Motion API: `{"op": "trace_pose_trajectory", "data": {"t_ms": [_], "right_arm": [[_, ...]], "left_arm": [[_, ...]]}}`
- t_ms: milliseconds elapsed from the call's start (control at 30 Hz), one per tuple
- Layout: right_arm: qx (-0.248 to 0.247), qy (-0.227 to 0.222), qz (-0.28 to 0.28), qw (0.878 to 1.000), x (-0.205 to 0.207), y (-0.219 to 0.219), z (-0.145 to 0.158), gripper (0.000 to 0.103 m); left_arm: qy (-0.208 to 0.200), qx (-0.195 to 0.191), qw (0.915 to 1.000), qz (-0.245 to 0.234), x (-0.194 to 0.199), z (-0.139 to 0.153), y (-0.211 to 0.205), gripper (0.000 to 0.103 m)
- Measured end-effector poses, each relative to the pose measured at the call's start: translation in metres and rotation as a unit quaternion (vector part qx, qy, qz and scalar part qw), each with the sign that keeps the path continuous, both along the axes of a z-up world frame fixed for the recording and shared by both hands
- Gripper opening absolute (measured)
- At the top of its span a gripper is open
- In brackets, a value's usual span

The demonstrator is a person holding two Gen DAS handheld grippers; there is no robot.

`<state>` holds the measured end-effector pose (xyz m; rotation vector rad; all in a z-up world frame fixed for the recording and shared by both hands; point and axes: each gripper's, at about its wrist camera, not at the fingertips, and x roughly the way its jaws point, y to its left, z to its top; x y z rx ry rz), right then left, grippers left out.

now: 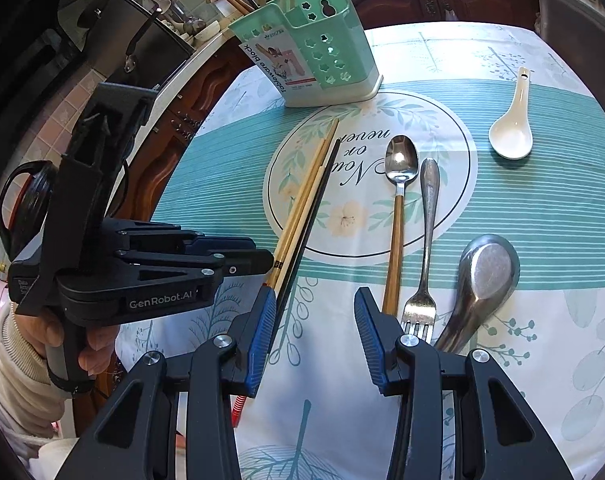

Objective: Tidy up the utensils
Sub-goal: 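Close the left tool on two plain red-banded chopsticks, then lift the chopsticks with the left tool and drop them into the green holder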

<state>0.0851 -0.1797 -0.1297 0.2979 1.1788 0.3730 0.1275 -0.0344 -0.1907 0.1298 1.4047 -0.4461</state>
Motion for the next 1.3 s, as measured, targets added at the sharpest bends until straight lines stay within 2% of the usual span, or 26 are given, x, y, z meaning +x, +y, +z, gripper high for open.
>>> {"op": "trace_pose_trajectory", "data": {"t_ms": [133,233,433,767,867,900,967,1000,1167,1300], "right_arm": [[0.001,0.001,0.001,1.000,0.000,0.001,-0.002,0.042],[0.001,0.001,0.000,1.000,0.000,0.000,-0.003,0.042],[0.002,0.002,-0.003,1.000,0.000,-0.002,-0.004,0.042],[0.001,0.002,0.005,1.000,-0.002,0.001,-0.003,0.042],[0.002,0.004,0.006,1.000,-0.001,0.002,-0.005,0.042],[0.003,0.004,0.006,1.000,0.000,0.001,-0.005,0.042],[0.004,0.005,0.006,1.000,0.000,-0.001,-0.006,0.042],[0.005,0.005,0.005,1.000,0.001,-0.002,-0.006,0.042],[0.012,0.009,-0.001,1.000,0.001,-0.007,-0.008,0.042],[0.014,0.009,-0.001,1.000,0.000,-0.009,-0.008,0.042]], "left_arm": [[-0.006,0.004,0.9999,-0.009,-0.004,-0.006,-0.007,0.024],[-0.022,0.033,0.9989,-0.024,-0.005,-0.006,-0.010,0.034],[-0.021,0.079,0.9960,-0.037,-0.001,-0.007,-0.005,0.032],[0.029,0.091,0.9952,-0.020,0.034,-0.007,0.020,0.034],[0.035,0.101,0.9938,-0.031,0.040,-0.007,0.010,0.040],[0.035,0.105,0.9932,-0.036,0.041,-0.007,0.006,0.039],[0.039,0.105,0.9929,-0.039,0.045,-0.007,-0.006,0.015],[0.051,0.097,0.9932,-0.038,0.047,-0.007,-0.007,0.010],[0.037,0.072,0.9965,-0.018,0.042,-0.004,-0.004,0.009],[-0.007,0.022,0.9997,0.000,0.023,0.012,0.010,0.009]]}}
